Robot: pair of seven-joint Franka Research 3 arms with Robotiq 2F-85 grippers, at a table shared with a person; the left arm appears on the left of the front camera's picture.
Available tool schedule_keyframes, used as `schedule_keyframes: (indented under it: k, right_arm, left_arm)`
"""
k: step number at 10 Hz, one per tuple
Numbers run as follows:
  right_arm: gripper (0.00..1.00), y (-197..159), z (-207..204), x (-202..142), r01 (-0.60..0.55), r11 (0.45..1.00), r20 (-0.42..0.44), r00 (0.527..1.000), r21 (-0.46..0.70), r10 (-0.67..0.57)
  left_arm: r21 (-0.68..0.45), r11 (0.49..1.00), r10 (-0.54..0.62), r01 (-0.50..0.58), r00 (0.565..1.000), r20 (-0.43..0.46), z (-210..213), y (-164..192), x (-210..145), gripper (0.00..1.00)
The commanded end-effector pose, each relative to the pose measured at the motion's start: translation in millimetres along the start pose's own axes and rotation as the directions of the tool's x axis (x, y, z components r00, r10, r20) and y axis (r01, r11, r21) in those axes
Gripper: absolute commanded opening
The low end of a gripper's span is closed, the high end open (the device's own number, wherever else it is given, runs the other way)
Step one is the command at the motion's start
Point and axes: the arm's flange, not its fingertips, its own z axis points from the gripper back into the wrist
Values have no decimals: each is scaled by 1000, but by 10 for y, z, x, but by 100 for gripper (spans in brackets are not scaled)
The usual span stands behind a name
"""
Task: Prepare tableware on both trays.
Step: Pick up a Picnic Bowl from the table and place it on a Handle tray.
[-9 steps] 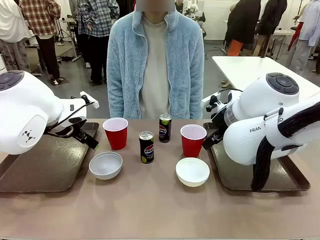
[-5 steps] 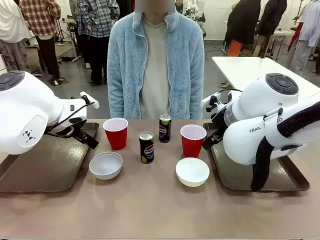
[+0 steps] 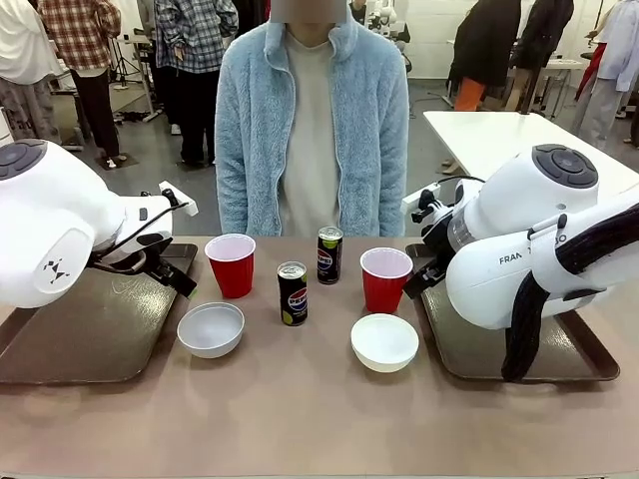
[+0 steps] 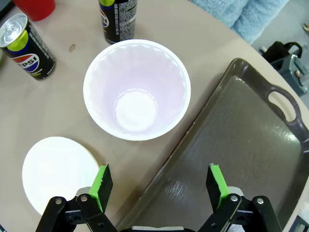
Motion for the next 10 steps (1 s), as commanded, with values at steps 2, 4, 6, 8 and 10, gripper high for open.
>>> schedule_keyframes:
  k: [2,4,6,8,10]
  right_arm:
    - [100,1,0,0,0,1000,0,1000,0,0]
    - [100,1,0,0,0,1000,0,1000,0,0]
    - [100,26,148,-3,-2,999,-20,1000,-37,2]
    - [100,169,674,15,21,1000,-114,993,-9,-22]
    - [100,302,1121,-79,13,1000,-224,975,16,-9]
  left_arm:
    - [0,1000,0,0,1000,0,0,0,0,100]
    - [0,1000,0,0,1000,0,0,0,0,100]
    - [-38,999,-14,13,1000,-27,139,2,-52,100]
    - [-93,994,-55,49,996,-64,686,-44,-79,100]
    - [-146,986,-109,84,979,-172,1045,-99,-223,100]
